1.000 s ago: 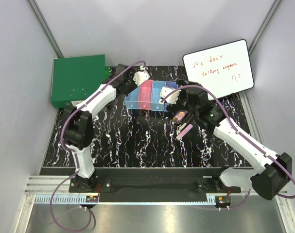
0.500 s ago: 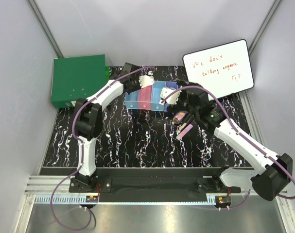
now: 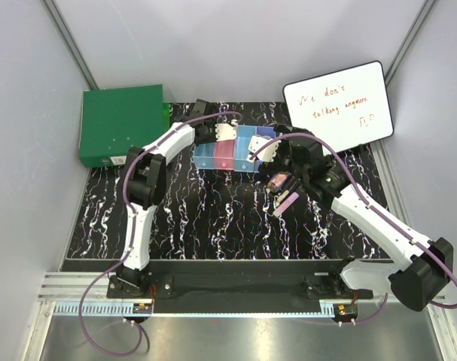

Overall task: Sort the stationery into containers
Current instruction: Place the pen in the storage box.

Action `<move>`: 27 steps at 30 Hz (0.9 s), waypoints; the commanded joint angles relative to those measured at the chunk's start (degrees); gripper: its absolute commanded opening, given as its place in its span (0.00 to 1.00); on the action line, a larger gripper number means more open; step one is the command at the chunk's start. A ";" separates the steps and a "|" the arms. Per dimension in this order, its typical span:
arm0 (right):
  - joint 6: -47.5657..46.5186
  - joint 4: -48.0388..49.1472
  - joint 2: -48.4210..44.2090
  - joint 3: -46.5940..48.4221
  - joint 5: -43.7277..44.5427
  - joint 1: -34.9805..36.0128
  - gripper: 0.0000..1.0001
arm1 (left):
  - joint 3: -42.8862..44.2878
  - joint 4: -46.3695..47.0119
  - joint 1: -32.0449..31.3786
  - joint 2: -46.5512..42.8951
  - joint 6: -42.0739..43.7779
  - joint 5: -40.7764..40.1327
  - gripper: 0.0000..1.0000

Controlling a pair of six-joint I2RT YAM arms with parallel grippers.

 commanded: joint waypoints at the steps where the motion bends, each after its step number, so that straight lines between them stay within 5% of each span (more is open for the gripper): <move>1: 1.21 2.16 -1.38 -0.47 -0.83 -0.24 1.00 | 3.96 0.52 0.25 1.13 1.40 -2.64 0.36; 6: 1.04 2.07 -1.20 -0.38 -0.83 -0.15 1.00 | 3.36 3.85 0.16 -0.27 -1.33 -3.26 0.67; 8: 1.04 2.16 -1.20 -0.21 -1.01 -0.15 1.00 | 2.30 5.96 0.16 -0.80 -1.59 -4.22 0.71; 27: -0.19 2.16 -1.29 1.37 -0.30 -0.15 1.00 | -13.34 7.65 -1.16 -13.89 -4.23 3.41 0.75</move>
